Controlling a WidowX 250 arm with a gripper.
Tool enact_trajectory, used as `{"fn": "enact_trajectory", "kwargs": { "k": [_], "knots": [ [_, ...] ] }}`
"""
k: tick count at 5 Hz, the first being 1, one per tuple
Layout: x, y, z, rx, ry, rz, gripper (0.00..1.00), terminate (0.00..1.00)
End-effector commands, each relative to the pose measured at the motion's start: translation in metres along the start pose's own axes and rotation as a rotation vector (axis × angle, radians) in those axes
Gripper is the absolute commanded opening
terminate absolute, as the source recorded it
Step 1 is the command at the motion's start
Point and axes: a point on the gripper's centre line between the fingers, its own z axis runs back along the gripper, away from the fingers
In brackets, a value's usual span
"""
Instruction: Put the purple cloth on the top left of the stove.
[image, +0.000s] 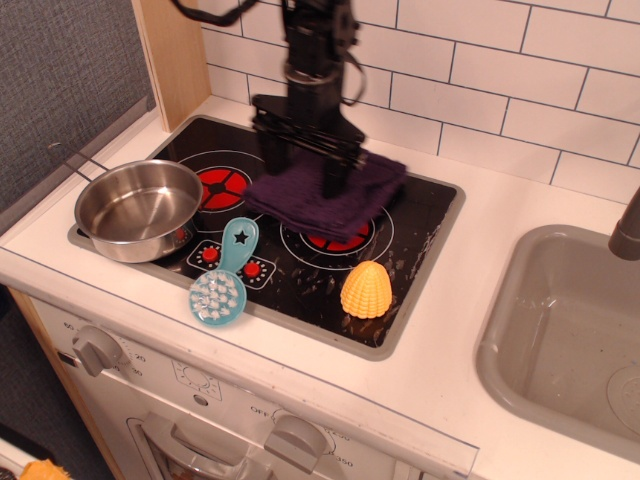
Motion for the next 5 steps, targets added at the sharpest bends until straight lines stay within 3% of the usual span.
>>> {"fn": "enact_trajectory", "kwargs": {
  "k": [1, 2, 3, 4, 5],
  "knots": [
    [0.000, 0.069, 0.004, 0.099, 0.000, 0.094, 1.00, 0.00],
    [0.003, 0.084, 0.008, 0.107, -0.029, 0.108, 1.00, 0.00],
    [0.001, 0.086, 0.008, 0.039, -0.069, 0.103, 1.00, 0.00],
    [0.005, 0.077, 0.016, -0.106, -0.145, 0.069, 1.00, 0.00],
    [0.011, 0.071, 0.043, -0.154, -0.196, 0.009, 1.00, 0.00]
  ]
}}
